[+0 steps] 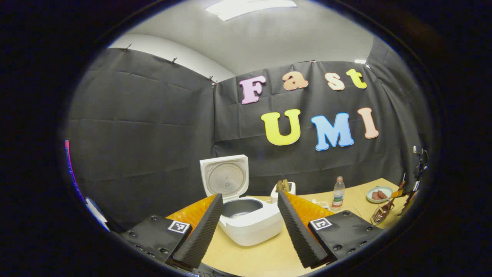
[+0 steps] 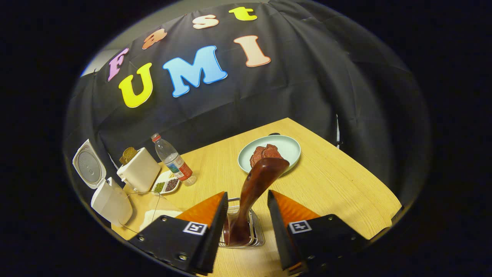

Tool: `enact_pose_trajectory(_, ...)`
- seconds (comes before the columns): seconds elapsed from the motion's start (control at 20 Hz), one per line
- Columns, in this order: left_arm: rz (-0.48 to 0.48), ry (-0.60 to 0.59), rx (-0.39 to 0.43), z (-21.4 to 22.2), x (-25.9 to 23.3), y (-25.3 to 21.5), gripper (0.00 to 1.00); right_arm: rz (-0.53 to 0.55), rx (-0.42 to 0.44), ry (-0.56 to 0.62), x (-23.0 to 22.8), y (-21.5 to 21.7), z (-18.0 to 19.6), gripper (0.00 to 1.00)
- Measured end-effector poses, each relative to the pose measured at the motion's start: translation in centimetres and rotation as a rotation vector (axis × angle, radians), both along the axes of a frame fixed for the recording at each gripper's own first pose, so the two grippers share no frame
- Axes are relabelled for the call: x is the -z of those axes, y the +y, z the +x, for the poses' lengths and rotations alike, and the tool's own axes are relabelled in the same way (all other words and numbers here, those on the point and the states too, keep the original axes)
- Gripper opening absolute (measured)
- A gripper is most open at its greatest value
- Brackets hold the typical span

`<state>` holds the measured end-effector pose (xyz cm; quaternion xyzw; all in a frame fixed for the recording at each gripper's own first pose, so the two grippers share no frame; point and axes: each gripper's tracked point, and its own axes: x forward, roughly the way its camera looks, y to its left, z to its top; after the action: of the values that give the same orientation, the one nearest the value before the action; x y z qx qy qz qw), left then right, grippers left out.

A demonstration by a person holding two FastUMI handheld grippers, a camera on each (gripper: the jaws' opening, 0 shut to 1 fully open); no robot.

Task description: Close the left gripper, press the button to open the rice cooker; take a wooden spoon from the chopstick holder with the right hand, scoop a spoonful of rice and pour it into the rice cooker, then put the wooden spoon back into the chopstick holder.

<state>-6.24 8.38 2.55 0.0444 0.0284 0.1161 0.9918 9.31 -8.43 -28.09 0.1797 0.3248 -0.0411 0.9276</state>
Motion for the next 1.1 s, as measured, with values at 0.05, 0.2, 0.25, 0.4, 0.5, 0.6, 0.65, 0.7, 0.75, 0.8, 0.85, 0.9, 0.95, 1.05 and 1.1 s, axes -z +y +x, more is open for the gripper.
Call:
enact_pose_trajectory(0.05, 0.005, 0.004, -0.002, 0.0, 0.2, -0.1, 0.98, 0.001, -0.003, 0.003, 0.3, 0.2, 0.0, 0.55)
enact_pose_trajectory(0.2, 0.011, 0.016, 0.001, 0.3, 0.8, -0.1, 0.98, 0.05, -0.015, 0.0, -0.5, 1.2, -0.3, 0.16)
enact_pose_trajectory(0.25, 0.004, 0.018, 0.0, 0.2, 1.1, -0.1, 0.98, 0.045, -0.002, -0.006, 0.1, 1.5, 0.4, 0.16)
enact_pose_trajectory(0.4, -0.017, 0.016, 0.001, 0.3, 1.4, 0.5, 0.98, 0.011, -0.003, -0.023, -2.0, 1.1, -0.4, 0.09)
enact_pose_trajectory(0.5, -0.023, 0.015, 0.0, 0.5, 1.7, 1.4, 0.98, -0.008, 0.004, -0.048, -3.5, 1.2, -0.4, 0.08)
enact_pose_trajectory(0.6, -0.034, 0.012, -0.003, 0.6, 1.8, 2.2, 0.98, -0.037, 0.003, -0.074, -5.2, 1.5, -0.5, 0.08)
enact_pose_trajectory(0.65, -0.042, 0.006, -0.006, 0.7, 1.8, 2.7, 0.98, -0.061, 0.001, -0.09, -6.3, 1.5, -0.6, 0.08)
enact_pose_trajectory(0.7, -0.05, 0.003, -0.01, 0.7, 1.8, 3.1, 1.0, -0.082, -0.004, -0.105, -7.2, 1.6, -0.4, 0.08)
enact_pose_trajectory(0.75, -0.058, -0.002, -0.012, 0.6, 2.0, 3.5, 0.99, -0.099, -0.01, -0.123, -8.3, 1.8, -0.2, 0.08)
enact_pose_trajectory(0.8, -0.064, -0.003, -0.011, 0.5, 2.0, 4.0, 0.98, -0.109, -0.015, -0.145, -9.5, 2.2, -0.2, 0.08)
enact_pose_trajectory(0.85, -0.067, -0.003, -0.014, 0.4, 2.4, 4.5, 0.94, -0.112, -0.018, -0.167, -10.7, 2.6, 0.0, 0.09)
enact_pose_trajectory(0.9, -0.072, -0.002, -0.013, 0.5, 2.6, 4.9, 0.91, -0.108, -0.023, -0.184, -11.5, 3.3, 0.1, 0.09)
enact_pose_trajectory(0.95, -0.078, 0.0, -0.013, 0.4, 2.9, 5.3, 0.91, -0.099, -0.03, -0.199, -12.3, 4.1, 0.3, 0.09)
enact_pose_trajectory(1.05, -0.084, 0.003, -0.014, 0.2, 3.3, 6.0, 0.91, -0.087, -0.049, -0.226, -13.6, 6.0, 0.6, 0.09)
enact_pose_trajectory(1.1, -0.084, 0.005, -0.017, 0.1, 3.5, 6.4, 0.91, -0.085, -0.06, -0.236, -13.9, 6.9, 0.7, 0.08)
